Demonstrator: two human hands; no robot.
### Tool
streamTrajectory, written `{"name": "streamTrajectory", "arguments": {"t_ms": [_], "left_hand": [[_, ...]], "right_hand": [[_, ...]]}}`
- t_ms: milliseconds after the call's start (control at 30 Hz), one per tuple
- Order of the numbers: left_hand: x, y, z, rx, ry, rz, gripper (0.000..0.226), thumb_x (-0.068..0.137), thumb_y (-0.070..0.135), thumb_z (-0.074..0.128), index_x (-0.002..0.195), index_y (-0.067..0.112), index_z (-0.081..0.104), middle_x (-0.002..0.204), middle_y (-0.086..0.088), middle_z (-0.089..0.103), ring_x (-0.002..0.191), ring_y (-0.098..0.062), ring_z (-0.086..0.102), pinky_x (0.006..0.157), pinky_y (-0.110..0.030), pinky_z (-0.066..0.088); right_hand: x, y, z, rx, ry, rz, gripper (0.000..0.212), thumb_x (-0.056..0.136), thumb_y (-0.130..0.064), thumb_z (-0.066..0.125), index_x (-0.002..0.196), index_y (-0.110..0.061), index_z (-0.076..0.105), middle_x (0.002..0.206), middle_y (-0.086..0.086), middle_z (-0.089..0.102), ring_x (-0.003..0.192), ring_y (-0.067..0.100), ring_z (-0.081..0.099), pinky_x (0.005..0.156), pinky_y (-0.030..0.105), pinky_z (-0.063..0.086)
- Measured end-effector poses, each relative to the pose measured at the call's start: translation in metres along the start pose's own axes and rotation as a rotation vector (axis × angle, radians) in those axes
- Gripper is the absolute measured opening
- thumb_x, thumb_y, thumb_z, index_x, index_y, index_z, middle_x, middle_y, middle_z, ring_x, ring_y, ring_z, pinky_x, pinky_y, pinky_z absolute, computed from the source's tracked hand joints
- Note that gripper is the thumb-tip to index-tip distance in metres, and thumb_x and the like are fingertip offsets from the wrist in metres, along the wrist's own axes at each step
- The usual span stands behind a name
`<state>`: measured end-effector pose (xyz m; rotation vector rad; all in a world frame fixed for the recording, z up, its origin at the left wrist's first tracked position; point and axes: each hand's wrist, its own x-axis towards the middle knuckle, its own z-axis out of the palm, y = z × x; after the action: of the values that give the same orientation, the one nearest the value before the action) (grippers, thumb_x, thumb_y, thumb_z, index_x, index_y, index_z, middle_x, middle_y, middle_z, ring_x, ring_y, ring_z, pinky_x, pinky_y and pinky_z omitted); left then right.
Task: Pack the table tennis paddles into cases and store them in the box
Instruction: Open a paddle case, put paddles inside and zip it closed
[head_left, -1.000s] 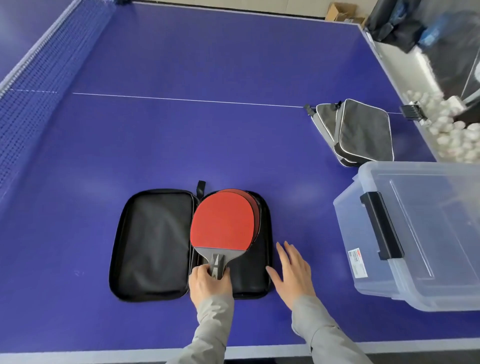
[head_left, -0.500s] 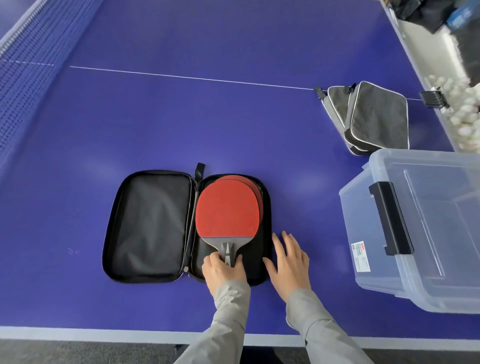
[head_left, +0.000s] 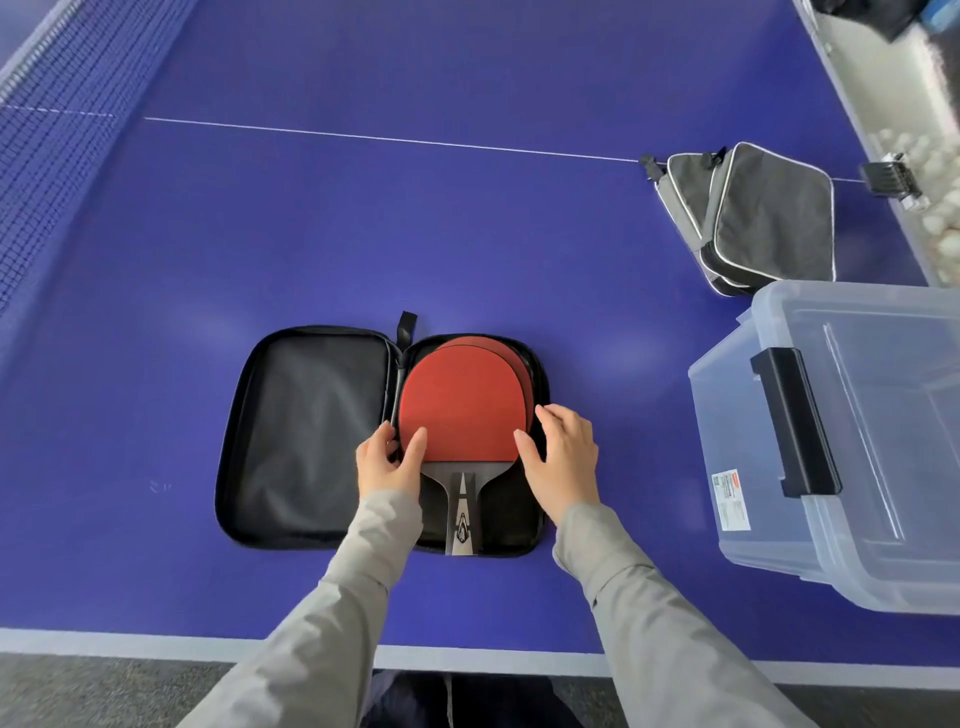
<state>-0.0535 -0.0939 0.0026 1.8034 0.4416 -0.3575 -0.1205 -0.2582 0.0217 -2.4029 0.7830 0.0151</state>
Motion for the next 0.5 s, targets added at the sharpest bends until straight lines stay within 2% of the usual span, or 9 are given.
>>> {"name": "streamTrajectory", "arguments": {"t_ms": [133,200,267,400,500], "left_hand": [[0.009,-0.001,0.003,0.099,-0.071,0.035,0.057,0.085,0.027,0.066,0.135,0.008,0.045,0.130,-0.005,0.041,0.123,-0.022,0.045,0.108,-0.039,0.037],[0.009,-0.001,0.004,0.101,-0.079,0.071,0.056,0.086,0.023,0.066,0.136,0.007,0.044,0.131,-0.005,0.040,0.125,-0.023,0.043,0.109,-0.041,0.035],[0.011,0.001,0.004,0.112,-0.093,0.107,0.054,0.087,0.019,0.065,0.135,0.007,0.044,0.130,-0.004,0.040,0.120,-0.021,0.045,0.107,-0.035,0.036],[0.017,0.010,0.002,0.114,-0.123,0.116,0.050,0.088,0.015,0.063,0.135,0.009,0.046,0.120,0.003,0.041,0.093,-0.006,0.047,0.089,-0.017,0.034],[0.017,0.012,0.003,0.104,-0.130,0.139,0.046,0.087,0.009,0.063,0.131,0.007,0.050,0.113,0.004,0.042,0.085,-0.001,0.049,0.078,-0.007,0.037]], "right_hand": [[0.001,-0.004,0.007,-0.104,-0.101,0.018,0.054,0.096,-0.040,0.045,0.144,-0.016,0.036,0.148,0.000,0.030,0.138,0.019,0.020,0.107,0.038,0.024],[-0.002,-0.003,0.010,-0.071,-0.108,0.039,0.056,0.096,-0.039,0.046,0.146,-0.018,0.031,0.149,0.000,0.028,0.139,0.019,0.019,0.108,0.039,0.024],[-0.002,-0.003,0.011,-0.033,-0.099,0.051,0.056,0.096,-0.038,0.047,0.146,-0.018,0.031,0.148,0.000,0.029,0.139,0.018,0.019,0.108,0.039,0.024],[0.000,-0.005,0.011,0.057,-0.064,0.057,0.053,0.095,-0.032,0.052,0.143,-0.016,0.037,0.147,-0.002,0.034,0.137,0.016,0.023,0.108,0.037,0.025],[0.000,-0.003,0.010,0.159,-0.022,0.090,0.050,0.093,-0.024,0.057,0.139,-0.013,0.041,0.145,-0.001,0.038,0.136,0.017,0.026,0.108,0.036,0.023]]}}
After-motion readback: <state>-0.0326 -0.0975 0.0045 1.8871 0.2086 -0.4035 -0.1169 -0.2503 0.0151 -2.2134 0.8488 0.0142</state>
